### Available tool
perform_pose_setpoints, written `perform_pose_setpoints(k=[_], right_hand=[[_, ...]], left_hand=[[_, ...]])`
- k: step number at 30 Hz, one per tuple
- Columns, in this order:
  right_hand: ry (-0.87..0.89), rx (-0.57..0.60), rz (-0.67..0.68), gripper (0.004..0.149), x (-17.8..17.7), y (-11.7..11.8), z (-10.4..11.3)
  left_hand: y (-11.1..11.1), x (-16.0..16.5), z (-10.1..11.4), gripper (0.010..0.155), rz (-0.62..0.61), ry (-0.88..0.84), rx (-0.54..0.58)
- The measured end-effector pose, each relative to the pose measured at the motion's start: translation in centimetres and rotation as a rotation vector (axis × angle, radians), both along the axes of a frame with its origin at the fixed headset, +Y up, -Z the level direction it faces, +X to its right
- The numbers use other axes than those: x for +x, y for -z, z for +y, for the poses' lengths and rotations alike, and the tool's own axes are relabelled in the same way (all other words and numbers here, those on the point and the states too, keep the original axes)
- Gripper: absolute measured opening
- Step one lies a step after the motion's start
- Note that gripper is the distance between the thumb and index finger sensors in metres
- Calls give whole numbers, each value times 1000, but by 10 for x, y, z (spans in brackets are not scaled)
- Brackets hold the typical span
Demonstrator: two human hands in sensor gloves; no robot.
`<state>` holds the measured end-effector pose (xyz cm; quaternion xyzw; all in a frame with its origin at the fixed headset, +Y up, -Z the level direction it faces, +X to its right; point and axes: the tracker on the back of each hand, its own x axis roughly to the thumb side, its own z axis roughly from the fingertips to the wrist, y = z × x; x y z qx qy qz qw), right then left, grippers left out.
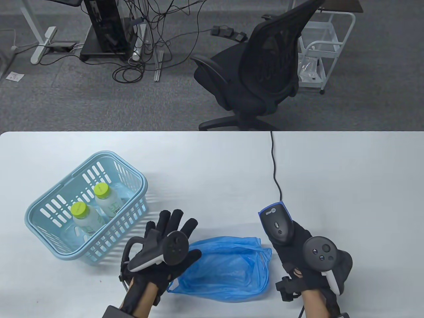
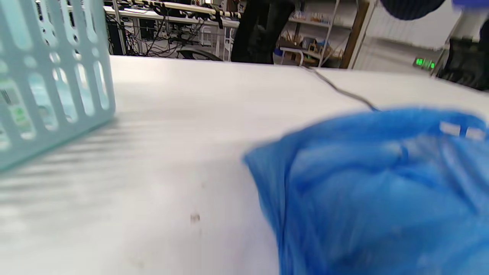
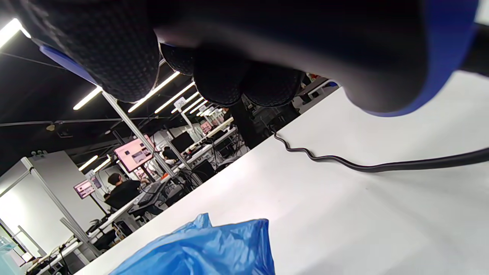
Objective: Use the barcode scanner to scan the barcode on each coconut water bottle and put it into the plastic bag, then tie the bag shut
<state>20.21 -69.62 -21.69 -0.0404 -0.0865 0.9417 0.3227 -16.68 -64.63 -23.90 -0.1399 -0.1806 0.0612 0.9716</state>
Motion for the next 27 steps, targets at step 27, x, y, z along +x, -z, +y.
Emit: perform_pose_setpoints(k=[27], right_hand=[[-54, -39, 16, 51, 9, 1, -10]], left_hand=[[108, -208, 17, 80, 547, 354, -299]])
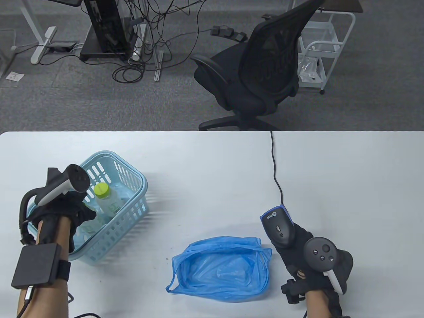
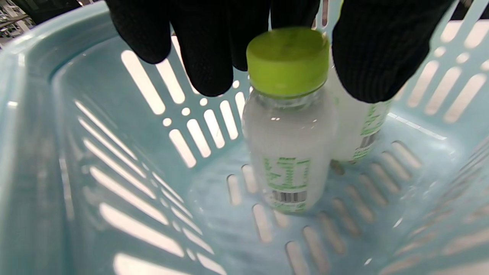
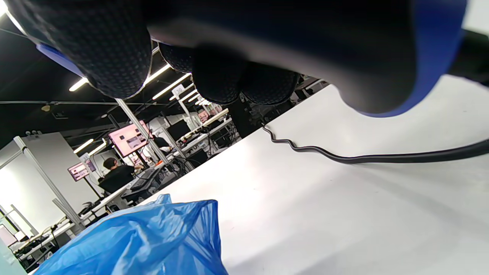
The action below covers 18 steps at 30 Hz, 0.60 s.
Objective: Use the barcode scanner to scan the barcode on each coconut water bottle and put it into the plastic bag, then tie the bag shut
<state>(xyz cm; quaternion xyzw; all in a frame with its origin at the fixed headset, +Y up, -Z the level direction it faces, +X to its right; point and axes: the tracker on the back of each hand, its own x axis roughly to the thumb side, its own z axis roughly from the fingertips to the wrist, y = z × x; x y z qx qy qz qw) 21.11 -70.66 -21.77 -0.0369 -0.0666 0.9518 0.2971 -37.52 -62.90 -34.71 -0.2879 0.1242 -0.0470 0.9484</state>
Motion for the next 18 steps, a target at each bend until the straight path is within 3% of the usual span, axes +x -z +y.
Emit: perform_pose_setpoints(k=[5, 11, 18], right_hand=[[0, -6, -2, 51, 1, 0, 0], [1, -9, 7, 51, 1, 1, -1], [-11, -1, 34, 51, -1, 0, -1]], left_hand=[[11, 2, -12, 74, 6, 44, -40], [10, 8, 2, 70, -42, 112, -48], [-12, 16, 55, 70, -47, 147, 32]])
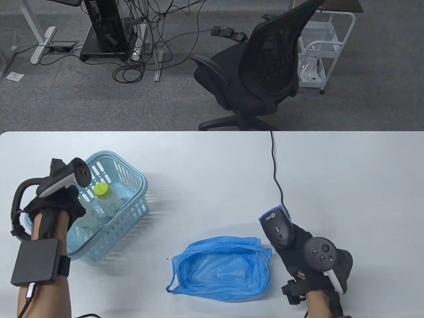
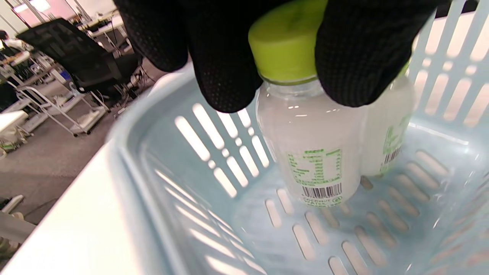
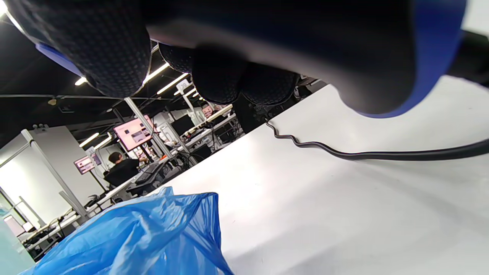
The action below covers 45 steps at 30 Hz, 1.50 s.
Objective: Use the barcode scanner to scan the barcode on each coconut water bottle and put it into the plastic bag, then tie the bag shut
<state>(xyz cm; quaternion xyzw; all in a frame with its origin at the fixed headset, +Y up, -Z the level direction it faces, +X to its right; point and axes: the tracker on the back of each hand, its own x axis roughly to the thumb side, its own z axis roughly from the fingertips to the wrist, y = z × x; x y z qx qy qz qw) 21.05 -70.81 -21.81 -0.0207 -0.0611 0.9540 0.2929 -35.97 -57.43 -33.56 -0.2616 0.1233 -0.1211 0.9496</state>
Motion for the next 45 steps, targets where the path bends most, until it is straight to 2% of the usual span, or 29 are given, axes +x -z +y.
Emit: perform_pose_setpoints(k=[3, 8, 10, 14, 20, 23, 27, 34, 38, 45], right_hand=[[-11, 7, 13, 51, -2, 0, 1], [-17, 26, 34, 51, -5, -2, 3], [-14, 34, 42, 51, -6, -2, 4], [-1, 46, 61, 51, -6, -2, 6], [41, 53, 123, 48, -6, -2, 8], [62, 50, 164, 46, -6, -1, 9], [77, 34, 238, 45, -9, 1, 8], [173, 7, 334, 44, -7, 4, 7], [262, -5, 377, 43, -3, 6, 6], [287, -10, 387, 41, -3, 6, 6]], left_hand=[[-15, 11, 38, 70, -30, 34, 58], [-41, 38, 88, 70, -81, 36, 188], [-50, 53, 103, 69, -128, 4, 255], [-61, 81, 116, 70, -240, -100, 383], [-61, 130, 109, 72, -386, -329, 575], [-59, 160, 98, 72, -451, -318, 654], [-54, 207, 77, 72, -515, -323, 685], [-52, 264, 54, 72, -530, -310, 728], [-54, 282, 49, 71, -490, -321, 769], [-57, 294, 46, 72, -445, -326, 776]])
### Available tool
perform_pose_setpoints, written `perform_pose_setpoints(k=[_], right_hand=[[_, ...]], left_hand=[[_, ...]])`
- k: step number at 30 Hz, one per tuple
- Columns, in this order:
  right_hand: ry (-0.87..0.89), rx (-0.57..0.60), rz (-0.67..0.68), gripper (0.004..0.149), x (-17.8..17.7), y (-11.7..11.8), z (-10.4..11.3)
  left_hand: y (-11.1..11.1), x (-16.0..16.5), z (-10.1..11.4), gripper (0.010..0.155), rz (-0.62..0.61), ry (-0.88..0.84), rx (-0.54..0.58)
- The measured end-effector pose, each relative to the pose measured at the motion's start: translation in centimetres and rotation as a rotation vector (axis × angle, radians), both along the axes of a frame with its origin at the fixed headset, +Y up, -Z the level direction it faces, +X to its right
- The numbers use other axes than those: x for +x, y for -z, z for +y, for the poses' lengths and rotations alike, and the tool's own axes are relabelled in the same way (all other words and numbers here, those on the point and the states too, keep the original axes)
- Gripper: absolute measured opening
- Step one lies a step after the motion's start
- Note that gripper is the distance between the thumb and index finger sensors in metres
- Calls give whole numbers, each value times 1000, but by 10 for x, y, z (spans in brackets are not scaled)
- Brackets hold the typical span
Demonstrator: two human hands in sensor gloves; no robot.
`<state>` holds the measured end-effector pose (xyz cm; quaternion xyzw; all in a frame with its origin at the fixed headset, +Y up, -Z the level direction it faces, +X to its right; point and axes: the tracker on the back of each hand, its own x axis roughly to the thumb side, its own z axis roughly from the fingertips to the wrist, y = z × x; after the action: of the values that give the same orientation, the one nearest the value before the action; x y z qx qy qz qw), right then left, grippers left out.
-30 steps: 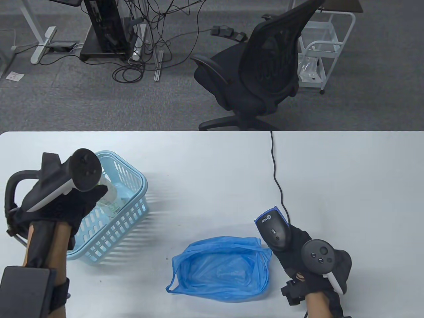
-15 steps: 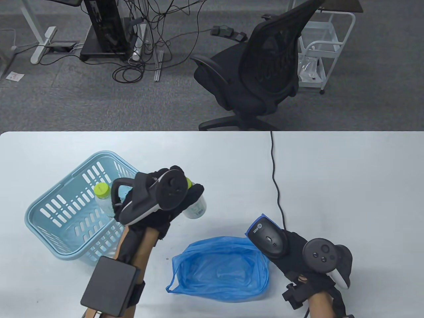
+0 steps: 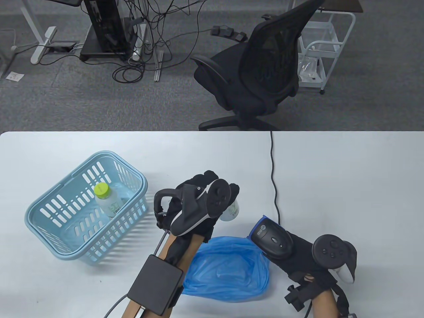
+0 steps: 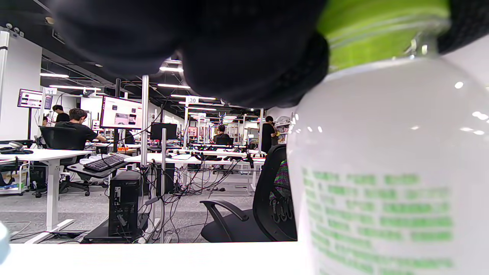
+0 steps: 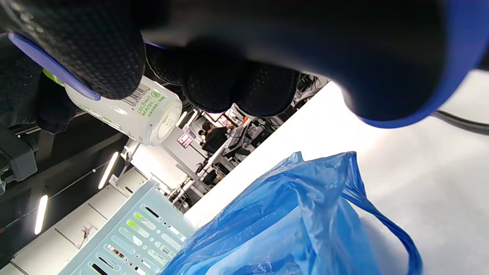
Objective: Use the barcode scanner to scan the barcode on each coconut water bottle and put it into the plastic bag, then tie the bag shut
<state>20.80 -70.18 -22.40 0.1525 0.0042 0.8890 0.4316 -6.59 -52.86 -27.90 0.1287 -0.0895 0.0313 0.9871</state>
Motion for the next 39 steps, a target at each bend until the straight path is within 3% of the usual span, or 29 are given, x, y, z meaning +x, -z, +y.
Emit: perform_pose_setpoints(k=[6, 13, 19, 29, 39], right_hand=[[21, 39, -54, 44, 3, -2, 3], [3, 0, -158, 52, 12, -1, -2], [1, -36, -188, 52, 17, 1, -8], [-41, -50, -173, 52, 12, 3, -10], [-55, -54, -172, 52, 11, 3, -9]], left_hand=[[-5, -1, -5, 72, -75, 6, -23], [-35, -14, -20, 71, -269, 19, -79], [-54, -24, -56, 70, -355, 15, -211], [-44, -26, -126, 70, -250, 196, -236], [-31, -33, -136, 72, -62, 202, -232]])
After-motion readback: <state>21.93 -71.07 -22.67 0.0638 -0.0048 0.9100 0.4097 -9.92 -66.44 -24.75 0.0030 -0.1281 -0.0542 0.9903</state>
